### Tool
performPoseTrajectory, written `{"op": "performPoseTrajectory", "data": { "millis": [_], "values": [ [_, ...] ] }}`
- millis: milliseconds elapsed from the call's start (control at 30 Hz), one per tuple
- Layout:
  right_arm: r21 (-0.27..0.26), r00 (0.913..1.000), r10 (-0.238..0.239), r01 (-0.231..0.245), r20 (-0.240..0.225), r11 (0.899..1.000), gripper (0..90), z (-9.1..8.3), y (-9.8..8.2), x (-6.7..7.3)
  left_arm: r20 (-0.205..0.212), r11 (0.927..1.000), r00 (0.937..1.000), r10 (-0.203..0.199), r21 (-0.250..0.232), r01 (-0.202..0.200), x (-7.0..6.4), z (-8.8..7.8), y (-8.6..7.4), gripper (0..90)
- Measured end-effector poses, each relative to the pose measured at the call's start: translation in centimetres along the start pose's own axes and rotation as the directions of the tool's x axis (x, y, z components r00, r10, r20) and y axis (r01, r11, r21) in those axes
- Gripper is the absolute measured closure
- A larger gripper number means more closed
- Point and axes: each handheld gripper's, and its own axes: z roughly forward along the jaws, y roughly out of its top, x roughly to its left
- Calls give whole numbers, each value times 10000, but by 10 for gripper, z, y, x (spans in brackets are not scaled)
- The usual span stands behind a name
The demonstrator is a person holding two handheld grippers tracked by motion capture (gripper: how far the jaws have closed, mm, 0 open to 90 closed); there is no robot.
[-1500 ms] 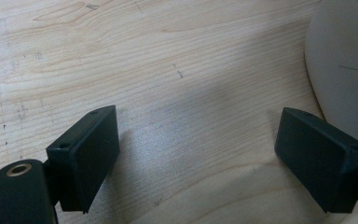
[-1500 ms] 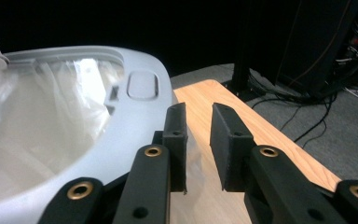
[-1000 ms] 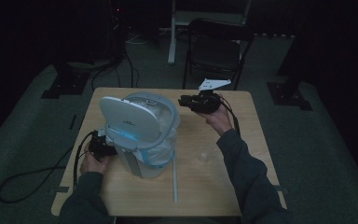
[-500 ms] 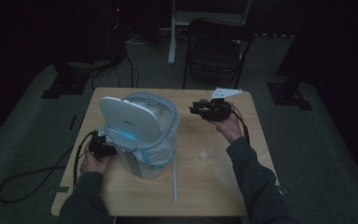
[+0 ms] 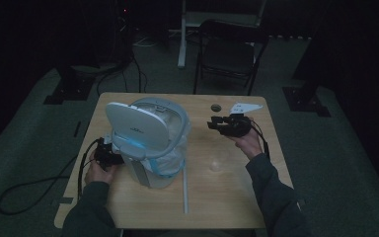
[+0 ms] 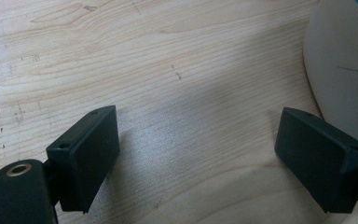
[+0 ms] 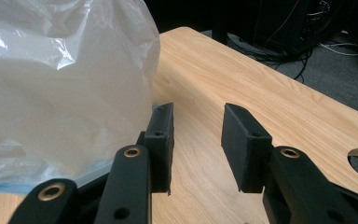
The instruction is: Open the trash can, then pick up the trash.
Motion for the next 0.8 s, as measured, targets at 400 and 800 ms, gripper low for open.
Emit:
{"op": "performPoseTrajectory", "data": {
  "millis": [400,800],
  "values": [
    [107,9999,111,-111,-4,9999,617,-3,-18,0,17,10000,10000,12,-3,-12,0,0,0,144],
    [142,9990,414,-416,172,9990,604,-20,-43,-4,15,10000,10000,12,-5,-12,0,0,0,145]
  ]
}}
